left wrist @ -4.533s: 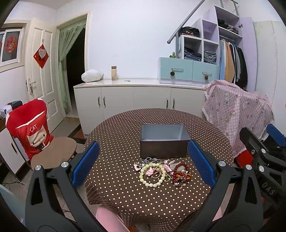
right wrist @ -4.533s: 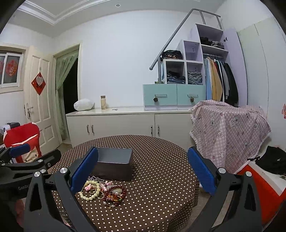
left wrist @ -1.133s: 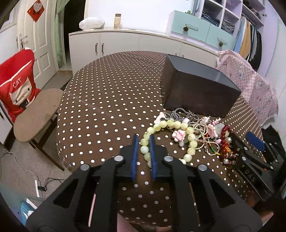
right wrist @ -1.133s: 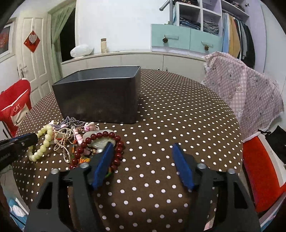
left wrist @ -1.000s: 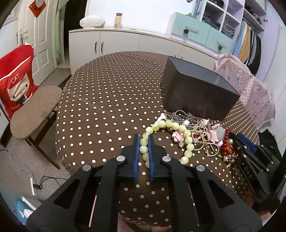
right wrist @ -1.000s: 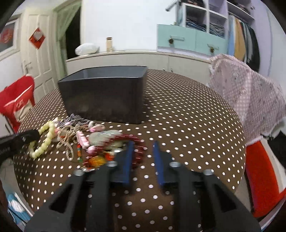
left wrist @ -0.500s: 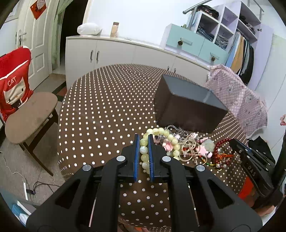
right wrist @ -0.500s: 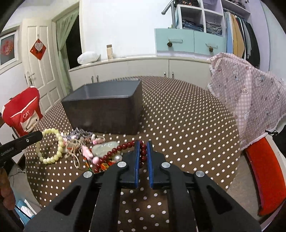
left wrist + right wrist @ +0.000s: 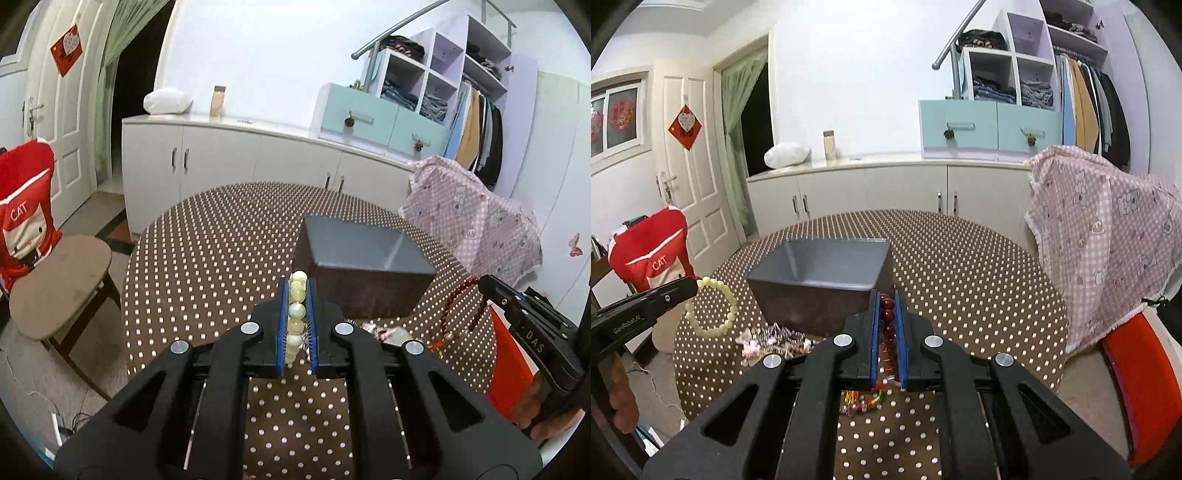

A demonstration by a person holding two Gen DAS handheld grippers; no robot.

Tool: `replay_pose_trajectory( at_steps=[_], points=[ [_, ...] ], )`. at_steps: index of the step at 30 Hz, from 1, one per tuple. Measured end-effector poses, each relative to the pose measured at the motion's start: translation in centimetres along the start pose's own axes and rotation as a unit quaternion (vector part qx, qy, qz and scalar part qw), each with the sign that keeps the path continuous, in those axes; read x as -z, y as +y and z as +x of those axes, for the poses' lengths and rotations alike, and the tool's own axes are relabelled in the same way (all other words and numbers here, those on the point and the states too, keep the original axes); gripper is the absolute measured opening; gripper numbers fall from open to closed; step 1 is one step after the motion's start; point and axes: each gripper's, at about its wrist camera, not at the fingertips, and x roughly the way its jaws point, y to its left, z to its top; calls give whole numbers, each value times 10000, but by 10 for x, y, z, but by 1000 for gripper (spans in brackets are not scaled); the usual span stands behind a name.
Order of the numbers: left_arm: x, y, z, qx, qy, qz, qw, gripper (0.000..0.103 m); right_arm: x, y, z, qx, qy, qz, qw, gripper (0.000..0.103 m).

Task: Organize jewelry
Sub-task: 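Carry both bracelets over the dark metal box and open both grippers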

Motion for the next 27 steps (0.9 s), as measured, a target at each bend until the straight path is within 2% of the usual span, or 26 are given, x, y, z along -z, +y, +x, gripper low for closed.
replay_pose_trajectory(
  at_steps=[6,13,19,27],
  points=[
    [-18,-8,-4,64,-231,66,9997,9,-16,-2,-1,30,-225,-75,9997,6],
    [-36,-17,-3,199,-423,110,9988,10,-39,4,4,-170,-445,-144,9988,6],
    [-49,-25,2,322,-559,175,9978,10,-54,5,14,-317,-467,-104,9984,6],
    [-56,-35,27,398,-363,249,9982,10,-63,9,32,-462,-337,-152,9982,6]
  ],
)
